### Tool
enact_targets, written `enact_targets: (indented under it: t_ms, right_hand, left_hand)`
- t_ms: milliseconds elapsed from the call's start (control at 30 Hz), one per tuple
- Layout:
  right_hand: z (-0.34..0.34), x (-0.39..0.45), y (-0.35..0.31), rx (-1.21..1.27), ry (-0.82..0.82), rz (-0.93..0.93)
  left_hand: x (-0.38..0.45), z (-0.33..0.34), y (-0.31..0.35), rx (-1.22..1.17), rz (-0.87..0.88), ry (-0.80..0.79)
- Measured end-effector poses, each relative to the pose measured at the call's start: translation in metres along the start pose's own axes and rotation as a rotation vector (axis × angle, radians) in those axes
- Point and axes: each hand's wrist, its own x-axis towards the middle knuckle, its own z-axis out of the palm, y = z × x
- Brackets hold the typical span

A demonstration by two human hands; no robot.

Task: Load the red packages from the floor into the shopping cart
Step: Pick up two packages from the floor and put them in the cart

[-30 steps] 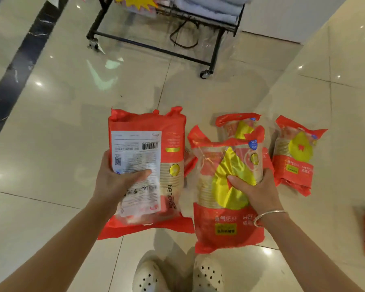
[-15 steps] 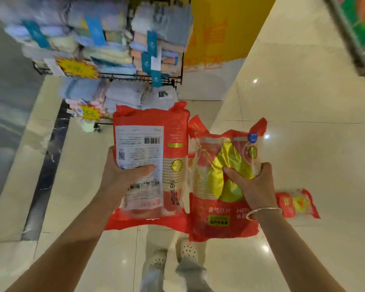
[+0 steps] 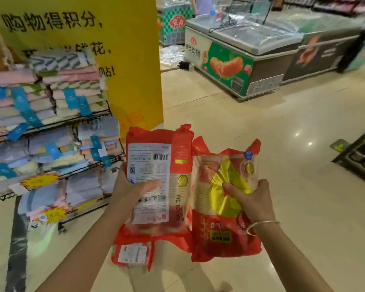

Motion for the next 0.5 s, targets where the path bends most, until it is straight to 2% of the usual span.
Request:
enact_targets:
  t_ms: [233, 500]
  right_hand:
    - [-0.110, -0.019, -0.009, 0.189, 0.209, 0.033]
    - [-0.272, -0.030, 0.018, 0.268, 0.488, 0.003]
  left_hand:
    - [-0.006, 0.098, 0.069, -0.001, 0.138, -0.237]
    - [-0.042, 0.269, 0.121, -0.045, 0.174, -0.497]
